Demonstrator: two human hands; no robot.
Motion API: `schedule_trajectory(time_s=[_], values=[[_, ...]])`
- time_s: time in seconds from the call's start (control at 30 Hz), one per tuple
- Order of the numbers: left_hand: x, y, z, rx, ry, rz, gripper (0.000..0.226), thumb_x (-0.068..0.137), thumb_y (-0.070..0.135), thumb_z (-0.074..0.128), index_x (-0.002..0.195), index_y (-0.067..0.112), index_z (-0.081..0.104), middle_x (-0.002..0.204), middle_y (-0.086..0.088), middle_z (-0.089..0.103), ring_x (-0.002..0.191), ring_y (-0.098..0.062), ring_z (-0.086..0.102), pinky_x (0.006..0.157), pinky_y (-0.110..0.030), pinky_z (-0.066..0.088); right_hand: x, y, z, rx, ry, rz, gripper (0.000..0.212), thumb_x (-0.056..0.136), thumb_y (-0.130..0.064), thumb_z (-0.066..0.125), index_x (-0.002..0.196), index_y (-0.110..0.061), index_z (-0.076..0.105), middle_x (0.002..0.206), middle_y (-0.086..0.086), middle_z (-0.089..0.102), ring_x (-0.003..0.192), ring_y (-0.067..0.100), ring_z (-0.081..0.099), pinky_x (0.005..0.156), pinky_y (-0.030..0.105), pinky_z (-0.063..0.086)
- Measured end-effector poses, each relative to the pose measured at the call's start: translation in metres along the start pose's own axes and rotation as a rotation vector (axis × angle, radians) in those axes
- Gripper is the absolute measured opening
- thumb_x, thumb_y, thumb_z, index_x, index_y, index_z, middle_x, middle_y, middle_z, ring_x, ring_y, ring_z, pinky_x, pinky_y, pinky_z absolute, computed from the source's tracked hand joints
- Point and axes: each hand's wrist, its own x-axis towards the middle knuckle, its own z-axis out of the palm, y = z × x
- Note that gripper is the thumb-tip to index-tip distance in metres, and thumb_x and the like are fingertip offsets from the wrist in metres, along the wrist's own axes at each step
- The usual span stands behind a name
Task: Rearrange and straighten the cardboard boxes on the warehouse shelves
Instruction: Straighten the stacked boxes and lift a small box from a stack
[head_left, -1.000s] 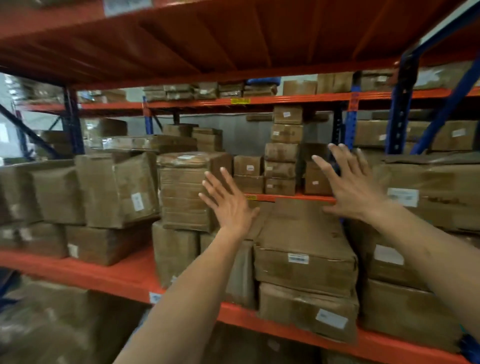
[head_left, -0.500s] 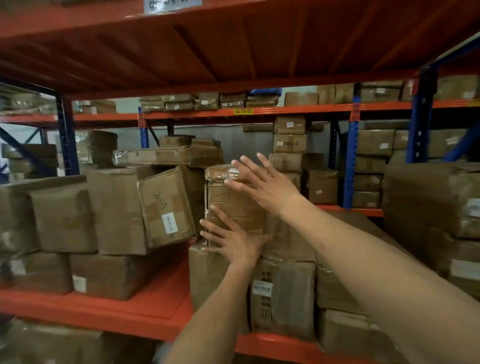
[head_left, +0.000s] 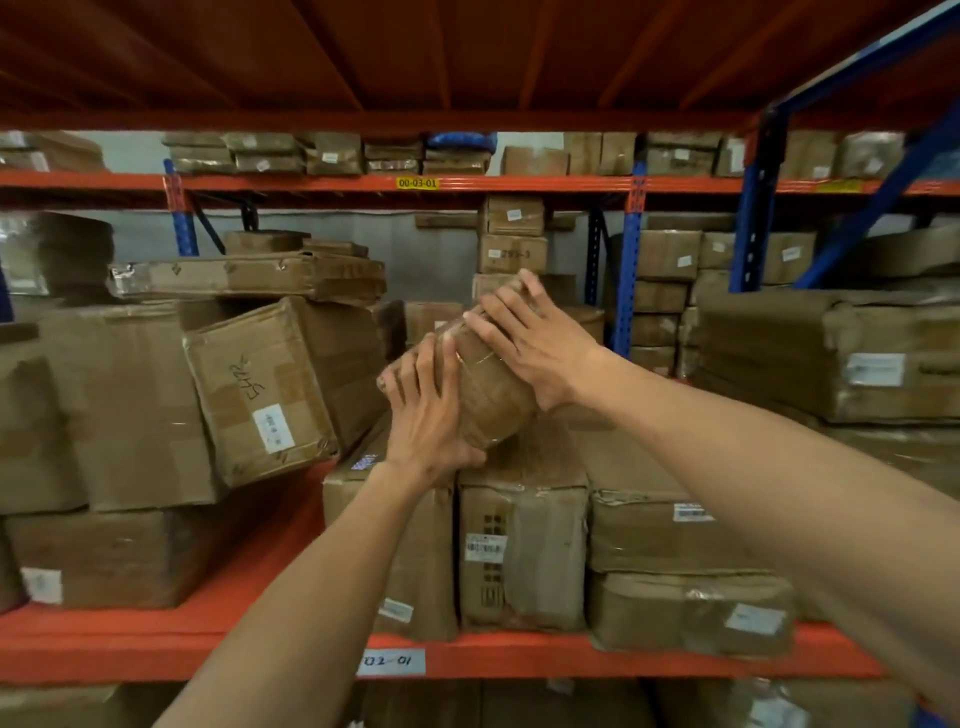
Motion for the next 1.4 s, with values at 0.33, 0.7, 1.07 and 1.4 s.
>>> schedule_trajectory(time_s=[0.33, 0.7, 1.07, 1.4], values=[[0.047, 0.108, 0.003, 0.125, -0.132, 0.346, 0.156, 0.052, 0.067, 0.084, 0.152, 0.006, -0.019, 0.155, -0.018, -0.001, 0.143, -0.039, -0.004, 0.118, -0.069, 0.012, -0.122, 0.033, 0.094, 0.317, -0.161, 0.439, 0.154, 0.050, -0.070, 0.085, 0.155, -0.006, -0.008, 0.157, 0.027, 0.016, 0.145, 0.045, 0.018, 0.120, 0.063, 0.009], [0.042, 0.245, 0.070, 0.104, -0.070, 0.462, 0.157, 0.045, 0.071, 0.086, 0.153, 0.002, -0.004, 0.149, -0.018, 0.008, 0.140, -0.040, 0.011, 0.113, -0.073, 0.022, -0.238, 0.074, 0.177, 0.301, -0.248, 0.526, 0.152, 0.048, -0.067, 0.087, 0.155, -0.005, -0.001, 0.153, 0.027, 0.022, 0.142, 0.045, 0.021, 0.118, 0.067, 0.007], [0.044, 0.238, 0.081, 0.154, -0.127, 0.418, 0.148, 0.058, 0.071, 0.081, 0.151, 0.004, -0.013, 0.154, -0.019, 0.004, 0.145, -0.040, 0.008, 0.117, -0.068, 0.017, -0.229, 0.077, 0.204, 0.374, -0.130, 0.486, 0.149, 0.043, -0.075, 0.085, 0.156, -0.009, 0.013, 0.149, 0.023, 0.028, 0.138, 0.041, 0.026, 0.119, 0.062, 0.012], [0.056, 0.160, 0.028, -0.032, -0.148, 0.321, 0.113, 0.086, 0.063, 0.065, 0.161, 0.017, -0.005, 0.168, -0.016, 0.004, 0.154, -0.036, -0.001, 0.120, -0.066, 0.008, -0.188, 0.085, 0.167, 0.534, 0.095, 0.501, 0.112, 0.069, -0.087, 0.040, 0.150, -0.010, 0.029, 0.159, 0.021, 0.020, 0.150, 0.038, 0.013, 0.121, 0.058, 0.002]])
